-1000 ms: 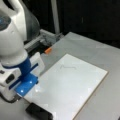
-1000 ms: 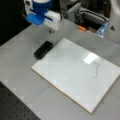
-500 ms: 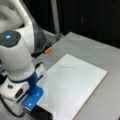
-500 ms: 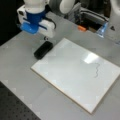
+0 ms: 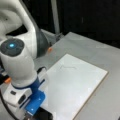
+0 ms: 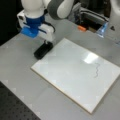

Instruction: Erasing curve lines

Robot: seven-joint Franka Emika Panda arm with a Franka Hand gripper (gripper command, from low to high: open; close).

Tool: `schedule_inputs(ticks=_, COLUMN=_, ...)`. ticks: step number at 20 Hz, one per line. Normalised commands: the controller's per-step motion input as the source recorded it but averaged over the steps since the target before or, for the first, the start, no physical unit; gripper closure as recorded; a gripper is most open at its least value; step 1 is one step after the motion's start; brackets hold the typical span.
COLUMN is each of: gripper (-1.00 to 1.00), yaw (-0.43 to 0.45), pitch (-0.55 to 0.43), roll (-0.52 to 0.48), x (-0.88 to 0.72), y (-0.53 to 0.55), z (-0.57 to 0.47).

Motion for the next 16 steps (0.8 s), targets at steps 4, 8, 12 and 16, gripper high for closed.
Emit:
schedule_inputs(ticks=4, gripper=-1.0, yaw=-0.029, pitch=0.129, roll=0.224, x=0.2, y=-0.15, z=0.0)
schedule_inputs(ticks=8, gripper=-1.0, yaw=-0.006, pitch=0.143, roll=0.224, x=0.21, y=-0.17, z=0.03)
schedule_inputs(ticks=12, gripper=-1.0, yaw=-0.003, pitch=0.201, roll=0.209, x=0.21, y=-0.19, z=0.02)
schedule_inputs(ticks=16, gripper=-1.0, yaw=-0.015, pitch=0.151, roll=0.191, x=0.2, y=-0.19, z=-0.01)
